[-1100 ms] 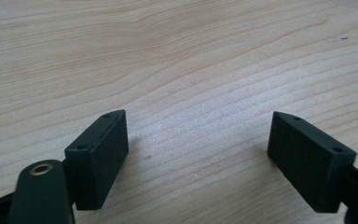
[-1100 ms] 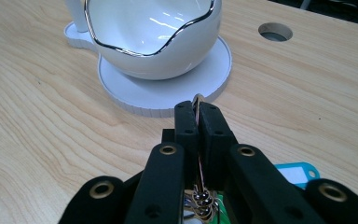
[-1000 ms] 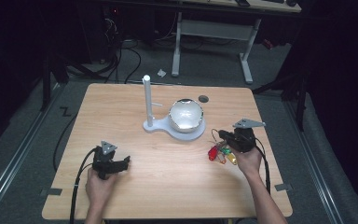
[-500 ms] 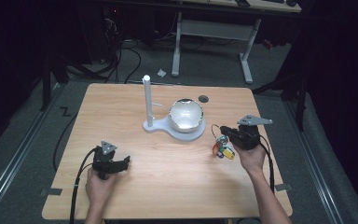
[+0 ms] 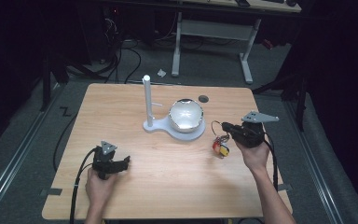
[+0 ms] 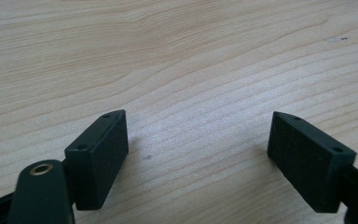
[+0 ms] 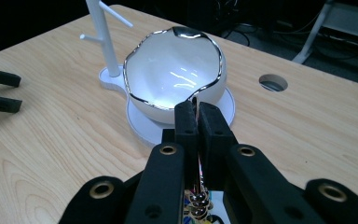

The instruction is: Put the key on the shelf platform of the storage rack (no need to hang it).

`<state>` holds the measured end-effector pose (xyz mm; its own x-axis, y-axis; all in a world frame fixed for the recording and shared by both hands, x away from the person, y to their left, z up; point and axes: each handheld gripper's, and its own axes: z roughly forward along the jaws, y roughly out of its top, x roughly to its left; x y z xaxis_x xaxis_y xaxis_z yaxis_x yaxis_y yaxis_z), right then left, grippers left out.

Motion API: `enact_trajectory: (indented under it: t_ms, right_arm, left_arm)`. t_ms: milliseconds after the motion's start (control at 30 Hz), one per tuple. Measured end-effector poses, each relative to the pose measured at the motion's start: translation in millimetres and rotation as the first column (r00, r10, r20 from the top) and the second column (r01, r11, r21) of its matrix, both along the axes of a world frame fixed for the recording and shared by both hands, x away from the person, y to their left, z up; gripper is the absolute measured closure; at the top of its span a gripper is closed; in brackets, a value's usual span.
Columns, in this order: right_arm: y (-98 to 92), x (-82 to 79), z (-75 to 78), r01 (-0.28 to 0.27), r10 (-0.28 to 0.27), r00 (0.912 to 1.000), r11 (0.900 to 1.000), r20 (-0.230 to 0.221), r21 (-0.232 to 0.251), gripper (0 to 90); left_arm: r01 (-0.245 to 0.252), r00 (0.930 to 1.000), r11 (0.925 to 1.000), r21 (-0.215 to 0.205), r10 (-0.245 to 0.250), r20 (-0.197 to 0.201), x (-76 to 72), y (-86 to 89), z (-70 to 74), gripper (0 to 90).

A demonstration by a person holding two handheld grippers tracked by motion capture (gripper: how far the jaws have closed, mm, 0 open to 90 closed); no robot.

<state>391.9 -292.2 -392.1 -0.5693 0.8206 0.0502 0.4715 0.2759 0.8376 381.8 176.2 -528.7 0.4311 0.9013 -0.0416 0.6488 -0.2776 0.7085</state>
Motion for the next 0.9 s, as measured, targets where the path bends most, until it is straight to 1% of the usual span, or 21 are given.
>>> enact_trajectory:
  t_ms: [333, 567, 600, 733, 900]
  right_arm:
    - [-1.2, 1.4, 17.8, -0.021, 0.020, 0.9996, 1.000, 0.022, 0.016, 87.8]
    - [0.3, 2.2, 27.1, -0.036, 0.035, 0.9988, 0.999, 0.033, 0.022, 87.8]
    - [0.7, 2.9, 30.2, -0.042, 0.041, 0.9986, 0.999, 0.034, 0.029, 87.8]
    - [2.2, 4.2, 34.8, -0.050, 0.049, 0.9979, 0.998, 0.043, 0.029, 87.8]
    - [4.7, 6.9, 44.3, -0.065, 0.063, 0.9968, 0.997, 0.048, 0.037, 87.8]
  left_arm:
    - [0.000, 1.0000, 1.0000, 0.000, 0.000, 0.000, 0.0, 0.0, 0.0, 20.7]
    - [0.000, 1.0000, 1.0000, 0.000, 0.000, 0.000, 0.0, 0.0, 0.0, 20.7]
    - [0.000, 1.0000, 1.0000, 0.000, 0.000, 0.000, 0.0, 0.0, 0.0, 20.7]
    - [0.000, 1.0000, 1.0000, 0.000, 0.000, 0.000, 0.0, 0.0, 0.0, 20.7]
    - [0.000, 1.0000, 1.0000, 0.000, 0.000, 0.000, 0.0, 0.0, 0.0, 20.7]
